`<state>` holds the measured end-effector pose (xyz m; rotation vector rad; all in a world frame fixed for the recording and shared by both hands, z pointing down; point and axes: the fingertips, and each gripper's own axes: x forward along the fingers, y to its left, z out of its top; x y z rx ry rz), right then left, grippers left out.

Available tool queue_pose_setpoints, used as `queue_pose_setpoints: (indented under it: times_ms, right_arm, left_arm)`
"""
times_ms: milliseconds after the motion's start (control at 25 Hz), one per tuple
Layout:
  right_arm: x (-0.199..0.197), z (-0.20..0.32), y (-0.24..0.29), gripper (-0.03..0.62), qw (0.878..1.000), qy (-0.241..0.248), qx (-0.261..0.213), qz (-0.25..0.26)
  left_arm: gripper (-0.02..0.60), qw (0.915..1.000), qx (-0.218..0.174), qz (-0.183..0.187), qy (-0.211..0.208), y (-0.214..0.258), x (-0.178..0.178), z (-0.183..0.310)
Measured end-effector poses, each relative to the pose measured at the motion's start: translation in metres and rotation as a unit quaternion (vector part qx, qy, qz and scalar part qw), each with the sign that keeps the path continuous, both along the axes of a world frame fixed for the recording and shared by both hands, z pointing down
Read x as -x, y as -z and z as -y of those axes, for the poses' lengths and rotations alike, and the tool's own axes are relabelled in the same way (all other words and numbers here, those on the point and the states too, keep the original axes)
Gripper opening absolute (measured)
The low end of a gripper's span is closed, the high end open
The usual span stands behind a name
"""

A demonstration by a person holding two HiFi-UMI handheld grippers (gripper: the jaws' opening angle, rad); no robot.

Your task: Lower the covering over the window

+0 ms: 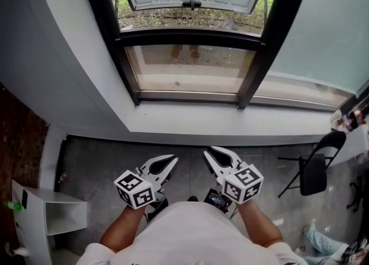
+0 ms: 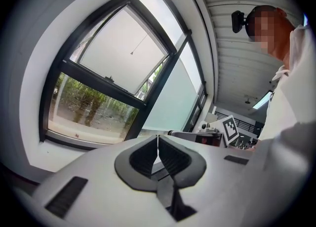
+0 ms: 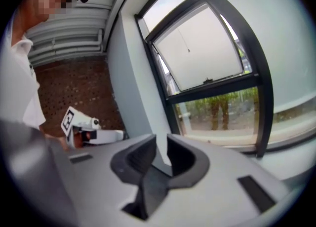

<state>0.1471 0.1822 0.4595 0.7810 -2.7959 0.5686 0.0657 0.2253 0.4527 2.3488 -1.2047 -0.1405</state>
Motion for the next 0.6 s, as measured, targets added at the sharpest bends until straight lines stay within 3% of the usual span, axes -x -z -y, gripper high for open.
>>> queue_pose_setpoints:
  times_ms: [320,600]
  right_arm:
    - [0.001,0.032,-0.001,0.089,1.000,0.014,-0.009,-0.001]
    - [0.026,0.065,-0.008,0.092,1.000,0.014,-0.007,-0.003]
  left_arm:
    - [0.021,0.9997,-0.002,0.010,0.022,0.001,0.002,0.023]
    - [0.021,0.9998,-0.008,0.013,0.012,-0.001,0.021,0.061]
